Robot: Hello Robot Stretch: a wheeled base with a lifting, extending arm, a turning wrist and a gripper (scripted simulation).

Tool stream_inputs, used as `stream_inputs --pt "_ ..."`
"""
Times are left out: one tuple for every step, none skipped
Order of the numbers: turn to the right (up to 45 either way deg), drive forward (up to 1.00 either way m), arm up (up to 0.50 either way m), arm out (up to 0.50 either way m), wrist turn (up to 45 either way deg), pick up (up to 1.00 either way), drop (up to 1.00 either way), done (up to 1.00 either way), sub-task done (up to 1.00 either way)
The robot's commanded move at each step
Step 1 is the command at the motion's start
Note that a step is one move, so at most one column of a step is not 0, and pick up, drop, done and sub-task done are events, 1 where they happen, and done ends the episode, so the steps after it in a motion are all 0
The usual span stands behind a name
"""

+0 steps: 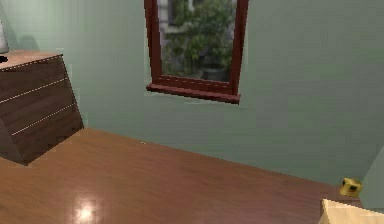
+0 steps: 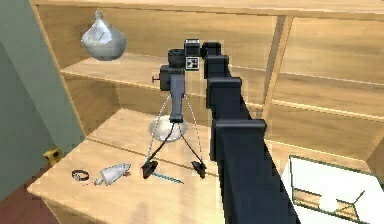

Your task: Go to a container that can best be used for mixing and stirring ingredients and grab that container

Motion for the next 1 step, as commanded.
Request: stream_inputs --pt "0.0 0.00 0.00 0.00 45.0 0.00 0.00 0.00 0.00"
